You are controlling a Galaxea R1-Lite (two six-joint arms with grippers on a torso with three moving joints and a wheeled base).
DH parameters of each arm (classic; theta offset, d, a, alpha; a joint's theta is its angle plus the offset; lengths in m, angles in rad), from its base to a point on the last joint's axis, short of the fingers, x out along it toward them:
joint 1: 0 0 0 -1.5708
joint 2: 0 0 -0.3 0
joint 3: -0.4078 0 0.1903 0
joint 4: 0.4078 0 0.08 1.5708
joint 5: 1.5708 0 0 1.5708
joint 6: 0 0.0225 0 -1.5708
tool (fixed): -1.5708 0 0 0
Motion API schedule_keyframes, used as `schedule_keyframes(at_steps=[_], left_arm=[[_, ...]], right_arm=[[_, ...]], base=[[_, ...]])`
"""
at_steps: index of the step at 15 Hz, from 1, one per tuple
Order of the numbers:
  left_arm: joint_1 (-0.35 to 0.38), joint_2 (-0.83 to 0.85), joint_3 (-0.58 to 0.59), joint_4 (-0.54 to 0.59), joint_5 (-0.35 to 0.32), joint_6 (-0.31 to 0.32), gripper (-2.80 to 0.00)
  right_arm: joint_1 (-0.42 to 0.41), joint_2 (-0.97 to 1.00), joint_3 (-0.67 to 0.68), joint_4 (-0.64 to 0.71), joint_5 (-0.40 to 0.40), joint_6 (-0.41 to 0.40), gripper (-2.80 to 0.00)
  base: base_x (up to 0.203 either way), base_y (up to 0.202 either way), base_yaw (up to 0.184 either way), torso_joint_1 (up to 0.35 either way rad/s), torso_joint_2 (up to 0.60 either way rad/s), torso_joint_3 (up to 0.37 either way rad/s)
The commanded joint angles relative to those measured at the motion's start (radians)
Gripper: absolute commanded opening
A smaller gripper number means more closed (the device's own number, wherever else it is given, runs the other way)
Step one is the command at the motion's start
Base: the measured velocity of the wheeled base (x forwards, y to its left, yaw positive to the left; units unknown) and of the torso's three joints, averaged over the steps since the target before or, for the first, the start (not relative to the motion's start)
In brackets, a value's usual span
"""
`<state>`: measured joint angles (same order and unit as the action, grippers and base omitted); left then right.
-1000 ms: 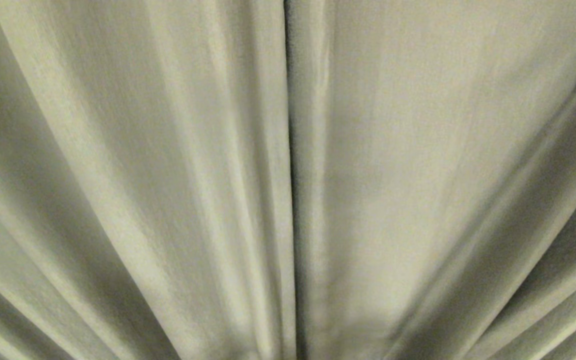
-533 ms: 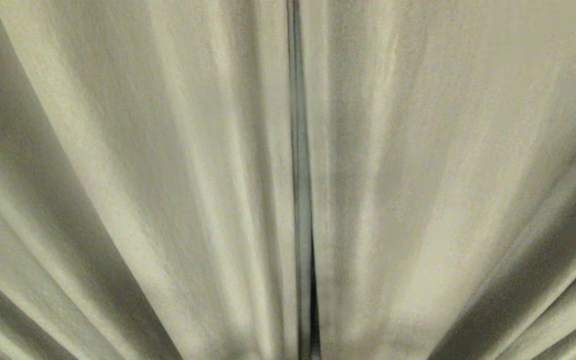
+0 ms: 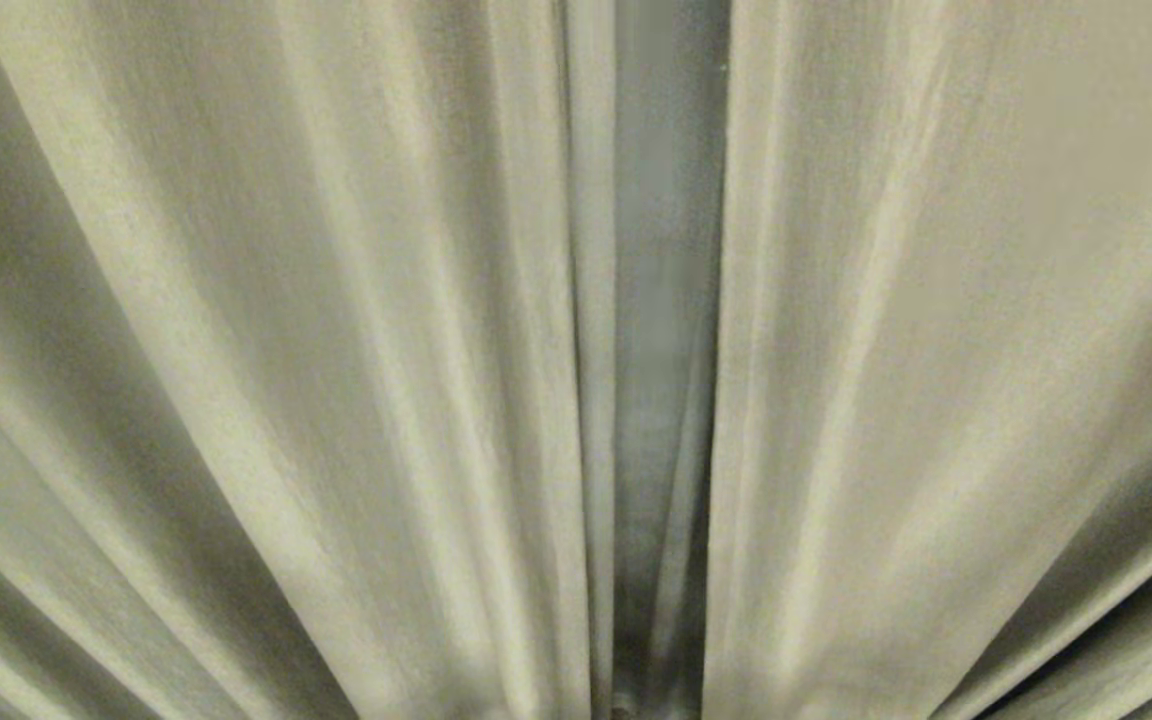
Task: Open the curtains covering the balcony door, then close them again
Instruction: Pull the outer curtains open on both sides
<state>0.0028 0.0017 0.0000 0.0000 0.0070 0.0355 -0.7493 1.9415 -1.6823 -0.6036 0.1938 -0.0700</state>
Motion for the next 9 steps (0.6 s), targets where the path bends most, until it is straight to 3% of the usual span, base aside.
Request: schedule_keyframes(at_steps=[1, 5, 9], left_arm=[[0.0, 0.0, 0.0, 0.0, -0.001, 0.0, 0.0], [0.0, 0.0, 0.0, 0.0, 0.001, 0.0, 0.0], [0.0, 0.0, 0.0, 0.0, 0.001, 0.0, 0.0]], right_arm=[[-0.046, 0.059, -0.032, 0.001, 0.001, -0.001, -2.8], [-0.077, 0.078, -0.043, 0.001, 0.013, -0.001, -2.8], [-0.073, 0.008, 0.012, 0.002, 0.094, 0.002, -2.8]], base=[[0.0, 0.0, 0.0, 0.0, 0.0, 0.0], [0.0, 0.0, 0.0, 0.0, 0.0, 0.0], [0.0, 0.0, 0.0, 0.0, 0.0, 0.0]])
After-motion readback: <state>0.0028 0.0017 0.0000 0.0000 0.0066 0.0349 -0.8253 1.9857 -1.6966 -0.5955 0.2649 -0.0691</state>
